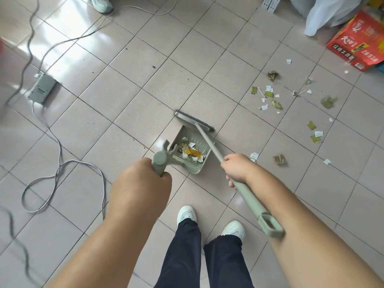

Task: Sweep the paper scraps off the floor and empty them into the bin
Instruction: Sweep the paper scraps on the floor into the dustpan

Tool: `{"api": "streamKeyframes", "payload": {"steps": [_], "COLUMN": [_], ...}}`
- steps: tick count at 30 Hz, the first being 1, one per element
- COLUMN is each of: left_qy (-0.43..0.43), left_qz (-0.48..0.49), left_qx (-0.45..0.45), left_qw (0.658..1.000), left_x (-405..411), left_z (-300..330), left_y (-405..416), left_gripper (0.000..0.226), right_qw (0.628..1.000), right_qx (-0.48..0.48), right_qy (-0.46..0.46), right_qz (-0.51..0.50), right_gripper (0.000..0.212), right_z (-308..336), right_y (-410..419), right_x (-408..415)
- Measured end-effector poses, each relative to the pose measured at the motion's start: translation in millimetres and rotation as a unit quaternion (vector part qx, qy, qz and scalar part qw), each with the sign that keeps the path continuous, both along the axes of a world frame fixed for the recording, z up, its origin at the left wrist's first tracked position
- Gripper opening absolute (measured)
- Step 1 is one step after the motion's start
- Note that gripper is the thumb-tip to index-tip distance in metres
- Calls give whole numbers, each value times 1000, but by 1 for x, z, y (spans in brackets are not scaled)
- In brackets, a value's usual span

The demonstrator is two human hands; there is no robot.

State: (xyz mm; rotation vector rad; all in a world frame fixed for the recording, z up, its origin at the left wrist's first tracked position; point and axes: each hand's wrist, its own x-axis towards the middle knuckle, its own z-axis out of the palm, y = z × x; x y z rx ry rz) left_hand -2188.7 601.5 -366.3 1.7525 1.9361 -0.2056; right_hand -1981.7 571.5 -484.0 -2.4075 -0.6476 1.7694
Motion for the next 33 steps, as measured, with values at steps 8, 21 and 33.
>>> {"api": "streamKeyframes", "payload": {"steps": [8,21,33], "left_qy": [15,24,4], "left_qz": [22,46,55], "left_qx": [-5,-23,-36], "left_qw": [1000,998,998], "left_x": [-16,-19,-15], "left_z": [4,-10,-7], "left_y": [-8,-5,1], "left_gripper": [17,18,17], "right_qw": [999,994,998], "right_qx": [6,-33,-23], "right_qy": [0,-17,-2], "right_qz": [-36,99,61], "right_gripper": [14,24,13], "right_z": [16,18,77], "right_y": [21,27,10], "right_x": [25,-22,7]}}
